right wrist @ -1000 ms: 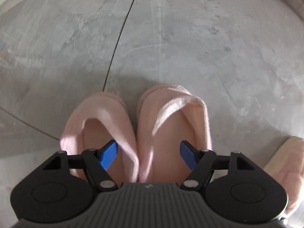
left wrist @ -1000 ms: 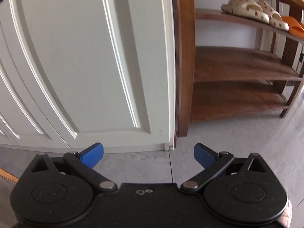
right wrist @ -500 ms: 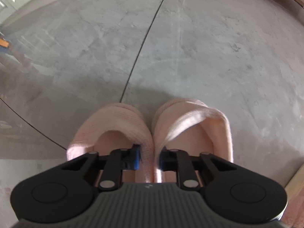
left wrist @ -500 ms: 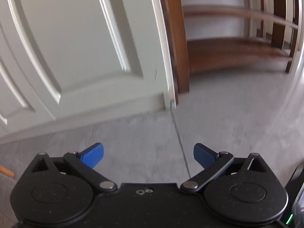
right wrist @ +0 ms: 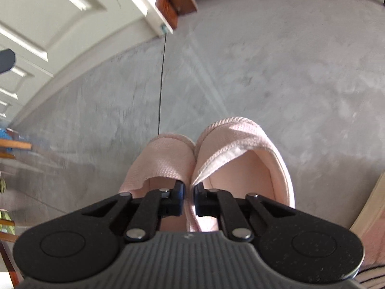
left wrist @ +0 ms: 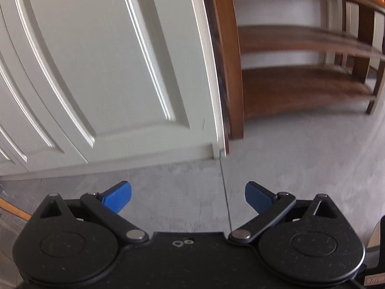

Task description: Organize scattered shoes

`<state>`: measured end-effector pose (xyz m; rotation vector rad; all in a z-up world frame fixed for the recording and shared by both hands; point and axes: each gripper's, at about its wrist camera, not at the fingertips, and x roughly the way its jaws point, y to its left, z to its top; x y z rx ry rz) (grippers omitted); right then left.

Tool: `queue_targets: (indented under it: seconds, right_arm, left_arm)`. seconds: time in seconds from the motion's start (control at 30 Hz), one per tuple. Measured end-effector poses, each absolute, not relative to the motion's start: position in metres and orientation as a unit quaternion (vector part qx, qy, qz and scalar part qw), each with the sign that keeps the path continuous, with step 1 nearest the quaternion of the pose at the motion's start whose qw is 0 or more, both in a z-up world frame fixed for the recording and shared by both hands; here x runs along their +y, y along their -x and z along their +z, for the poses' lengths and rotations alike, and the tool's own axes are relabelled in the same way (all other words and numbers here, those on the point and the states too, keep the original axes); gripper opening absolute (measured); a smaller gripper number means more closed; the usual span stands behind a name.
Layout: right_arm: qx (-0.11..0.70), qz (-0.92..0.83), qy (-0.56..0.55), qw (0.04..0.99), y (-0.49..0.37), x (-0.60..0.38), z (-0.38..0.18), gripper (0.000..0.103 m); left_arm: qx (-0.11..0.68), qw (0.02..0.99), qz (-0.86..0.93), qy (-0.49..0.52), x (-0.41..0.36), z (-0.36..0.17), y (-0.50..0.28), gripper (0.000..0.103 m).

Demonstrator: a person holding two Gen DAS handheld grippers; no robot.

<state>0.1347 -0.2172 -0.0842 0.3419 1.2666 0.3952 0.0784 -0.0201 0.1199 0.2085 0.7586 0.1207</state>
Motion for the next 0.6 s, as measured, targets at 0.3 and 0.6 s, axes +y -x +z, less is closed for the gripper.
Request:
queue_targets:
  seconds: [0.3,0.6]
  right_arm:
    - [0.456,0.189,-0.226,0.840,-0.182,-0.266,0.028,0.009]
    - [0.316,0.187,-0.143,0.919,-0.236,-0.326,0.199,0.005]
  left_arm:
    - [0.304,0.946,0.045,-0.107,-0.056,0.212,-0.118,0.102]
    - [0.241,0.966,0.049,-0.078,-0.094,0.314,-0.146,0.102]
